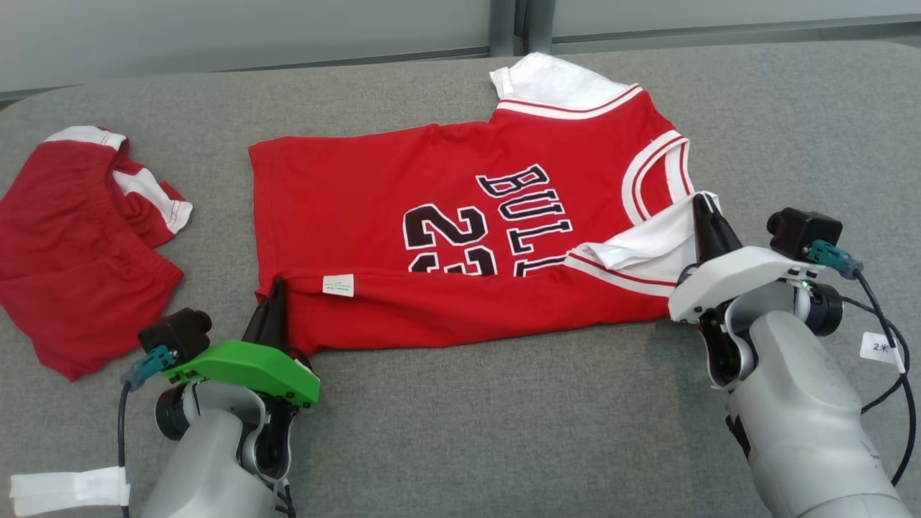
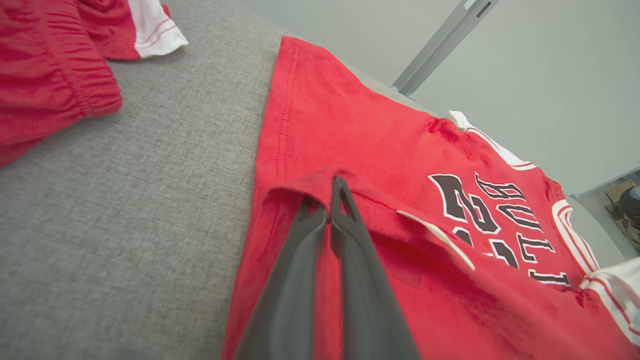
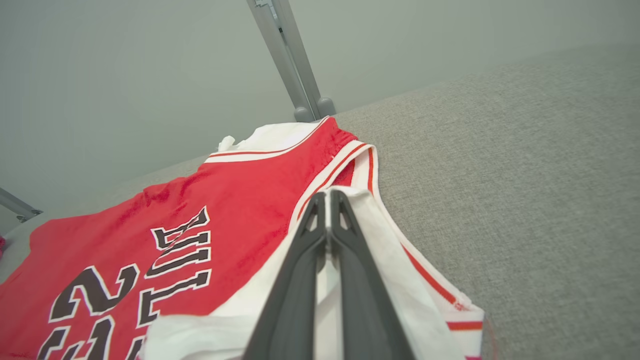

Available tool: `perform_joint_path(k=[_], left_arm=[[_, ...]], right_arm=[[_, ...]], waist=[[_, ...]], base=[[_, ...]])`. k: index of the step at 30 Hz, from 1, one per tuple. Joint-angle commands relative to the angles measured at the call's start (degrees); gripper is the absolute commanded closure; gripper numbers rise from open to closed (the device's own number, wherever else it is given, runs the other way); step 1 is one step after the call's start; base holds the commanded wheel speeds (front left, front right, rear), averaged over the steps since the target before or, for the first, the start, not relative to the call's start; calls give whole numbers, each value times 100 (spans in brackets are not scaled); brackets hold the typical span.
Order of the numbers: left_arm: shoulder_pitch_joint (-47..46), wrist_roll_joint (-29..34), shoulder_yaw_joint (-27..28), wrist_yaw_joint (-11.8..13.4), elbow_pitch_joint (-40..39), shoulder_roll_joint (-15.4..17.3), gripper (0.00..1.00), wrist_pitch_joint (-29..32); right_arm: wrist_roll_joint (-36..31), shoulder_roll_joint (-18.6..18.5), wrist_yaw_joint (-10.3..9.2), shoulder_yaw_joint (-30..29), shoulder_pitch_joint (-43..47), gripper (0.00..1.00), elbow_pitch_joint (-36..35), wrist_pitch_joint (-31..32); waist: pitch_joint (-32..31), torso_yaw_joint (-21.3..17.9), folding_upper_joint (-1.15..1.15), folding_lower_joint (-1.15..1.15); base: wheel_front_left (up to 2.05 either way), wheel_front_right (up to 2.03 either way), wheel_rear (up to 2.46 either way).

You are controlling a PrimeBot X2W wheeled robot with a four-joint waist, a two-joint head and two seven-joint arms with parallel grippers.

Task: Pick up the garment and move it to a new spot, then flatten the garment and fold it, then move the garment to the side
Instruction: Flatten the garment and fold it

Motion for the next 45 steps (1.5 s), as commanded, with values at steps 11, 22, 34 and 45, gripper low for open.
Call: perform_joint_path(k=[11, 22, 34, 45], left_arm=[[-478, -116, -229, -25, 436, 99, 18, -126], [-192, -28, -261, -26, -34, 250, 0, -202], [770, 246, -85, 113, -734, 351, 0, -186], [1406, -127, -34, 488, -959, 268, 0, 471]], right_arm=[[-64, -20, 1, 46, -812, 71, 1091, -97], [-302, -26, 0, -344, -1338, 0, 1267, -91], [-465, -33, 0, -230, -559, 0, -177, -91], [-408, -22, 0, -349, 860, 0, -1753, -92]], waist=[[157, 30, 22, 0], [167, 116, 22, 0], [-90, 73, 22, 0], [-360, -78, 22, 0]], base=[[0, 0, 0], [0, 0, 0], [0, 0, 0], [0, 0, 0]])
